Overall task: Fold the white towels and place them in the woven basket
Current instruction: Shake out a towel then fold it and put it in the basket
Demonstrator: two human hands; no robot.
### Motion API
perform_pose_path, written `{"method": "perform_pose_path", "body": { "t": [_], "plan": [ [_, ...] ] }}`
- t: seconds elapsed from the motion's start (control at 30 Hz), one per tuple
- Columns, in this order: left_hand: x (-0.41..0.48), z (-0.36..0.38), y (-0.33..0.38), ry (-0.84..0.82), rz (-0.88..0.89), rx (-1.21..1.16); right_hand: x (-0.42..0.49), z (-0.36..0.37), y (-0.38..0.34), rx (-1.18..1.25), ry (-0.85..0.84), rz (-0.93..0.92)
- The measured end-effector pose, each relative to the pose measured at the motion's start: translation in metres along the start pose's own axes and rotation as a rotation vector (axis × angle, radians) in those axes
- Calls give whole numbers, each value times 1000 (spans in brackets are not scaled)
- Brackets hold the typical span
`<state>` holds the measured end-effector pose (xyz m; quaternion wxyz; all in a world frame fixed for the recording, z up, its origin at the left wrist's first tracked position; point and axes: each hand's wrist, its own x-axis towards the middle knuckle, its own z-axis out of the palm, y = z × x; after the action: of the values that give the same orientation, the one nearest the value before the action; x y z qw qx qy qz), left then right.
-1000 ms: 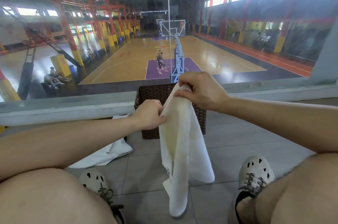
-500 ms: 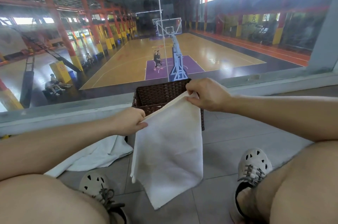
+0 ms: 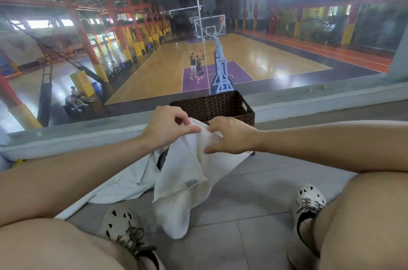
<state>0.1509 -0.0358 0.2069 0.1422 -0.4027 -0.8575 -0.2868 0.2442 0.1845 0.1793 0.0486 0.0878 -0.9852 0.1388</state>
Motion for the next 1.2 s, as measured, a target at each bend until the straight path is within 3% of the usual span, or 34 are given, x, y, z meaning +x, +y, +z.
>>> {"method": "perform_pose_path", "body": {
  "t": [0.1, 0.2, 0.3, 0.47, 0.53, 0.63, 0.77, 0.93, 1.07, 1.2],
  "plan": [
    [-3, -4, -8, -54, 88, 46, 11, -4, -5, 5, 151, 49],
    [-8, -5, -24, -236, 166, 165, 13, -18, -9, -74, 287, -23],
    [-18, 2, -33, -438, 213, 347, 9, -23, -14, -227, 317, -221],
    [-30, 12, -25, -630, 160, 531, 3, -29, -6, -363, 306, -362],
    [-33, 14, -23, -632, 165, 573, 0, -37, 1, -363, 306, -365],
    [-34, 15, -33, -600, 65, 453, -7, -44, 8, -333, 312, -335],
    [-33, 14, -49, -568, -43, 348, -10, -46, 13, -251, 324, -190],
    [-39, 4, -69, -566, 85, 505, -13, -51, 20, -147, 357, -104],
    [-40, 0, -67, -331, 25, 220, -12, -51, 21, -115, 345, -126],
    [-44, 6, -54, -330, -40, 40, -11, -48, 19, -110, 339, -150]
  ]
}}
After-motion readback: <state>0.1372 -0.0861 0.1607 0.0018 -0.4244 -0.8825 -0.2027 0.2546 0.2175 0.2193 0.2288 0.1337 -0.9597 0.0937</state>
